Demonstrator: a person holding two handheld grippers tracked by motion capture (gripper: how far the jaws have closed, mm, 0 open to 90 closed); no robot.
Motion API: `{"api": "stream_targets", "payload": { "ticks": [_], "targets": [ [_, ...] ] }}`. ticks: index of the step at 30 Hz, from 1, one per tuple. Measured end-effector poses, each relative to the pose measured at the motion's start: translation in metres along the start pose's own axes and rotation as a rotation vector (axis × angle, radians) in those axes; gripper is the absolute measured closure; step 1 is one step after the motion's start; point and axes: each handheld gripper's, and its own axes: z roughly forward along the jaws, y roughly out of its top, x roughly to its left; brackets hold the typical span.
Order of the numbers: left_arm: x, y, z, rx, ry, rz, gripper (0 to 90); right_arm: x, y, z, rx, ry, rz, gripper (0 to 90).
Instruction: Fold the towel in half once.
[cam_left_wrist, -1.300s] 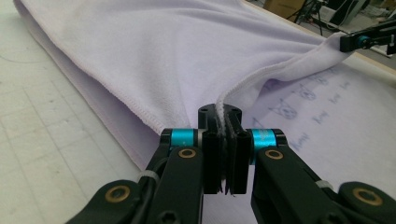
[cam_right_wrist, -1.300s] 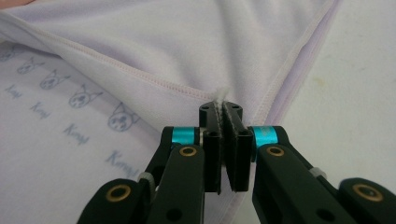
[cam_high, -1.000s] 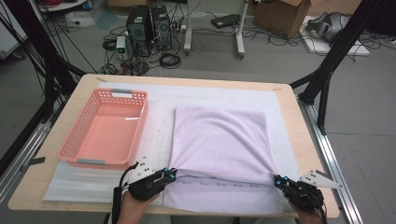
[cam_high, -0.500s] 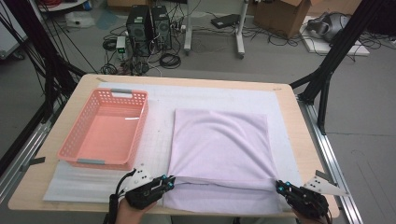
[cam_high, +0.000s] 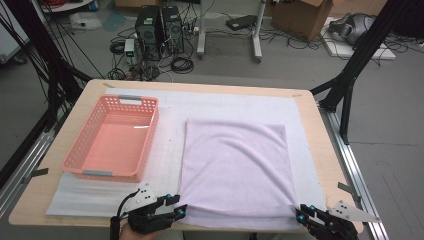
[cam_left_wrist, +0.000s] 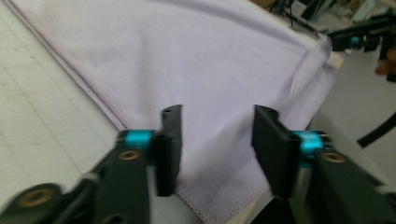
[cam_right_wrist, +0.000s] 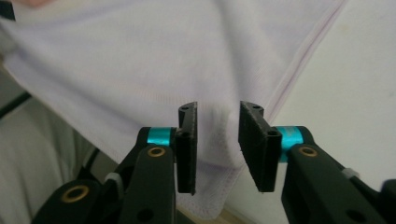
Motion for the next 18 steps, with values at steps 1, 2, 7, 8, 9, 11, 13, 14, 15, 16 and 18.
{"api": "stream_targets", "payload": {
  "ticks": [1, 2, 7, 8, 9, 11, 13, 14, 15, 16, 18],
  "targets": [
    [0.001, 0.002, -0.002, -0.022, 0.008, -0.004, 47.7, -0.002, 0.002, -0.004, -0.032, -0.003, 0.008, 63.7],
    [0.002, 0.003, -0.002, -0.033, 0.01, -0.008, 46.3, -0.003, 0.004, -0.006, -0.055, -0.008, 0.021, 62.6],
    [0.005, 0.0, 0.008, 0.026, 0.058, -0.004, 46.4, -0.004, 0.008, 0.005, -0.046, -0.014, 0.019, 60.8],
    [0.006, 0.0, 0.011, 0.045, 0.065, -0.001, 46.5, -0.002, 0.008, 0.009, -0.03, -0.013, 0.013, 61.4],
    [0.007, -0.001, 0.015, 0.06, 0.072, -0.003, 46.6, -0.001, 0.009, 0.014, -0.016, -0.001, 0.004, 63.6],
    [0.006, -0.003, 0.021, 0.098, 0.082, 0.005, 49.4, 0.002, 0.008, 0.021, 0.025, 0.013, -0.042, 71.4],
    [0.003, -0.006, 0.026, 0.152, 0.091, 0.029, 56.7, 0.002, 0.006, 0.025, 0.068, 0.039, -0.073, 75.2],
    [0.0, -0.008, 0.028, 0.173, 0.095, 0.044, 61.5, 0.002, 0.003, 0.025, 0.089, 0.048, -0.082, 76.7],
    [-0.002, -0.01, 0.029, 0.179, 0.108, 0.06, 65.1, 0.002, 0.001, 0.024, 0.102, 0.054, -0.087, 77.8],
    [-0.004, -0.011, 0.029, 0.185, 0.132, 0.089, 70.0, 0.001, -0.001, 0.023, 0.111, 0.062, -0.085, 82.2],
    [-0.005, -0.009, 0.027, 0.189, 0.159, 0.092, 83.7, 0.001, -0.002, 0.019, 0.112, 0.065, -0.09, 85.0]
  ]
}}
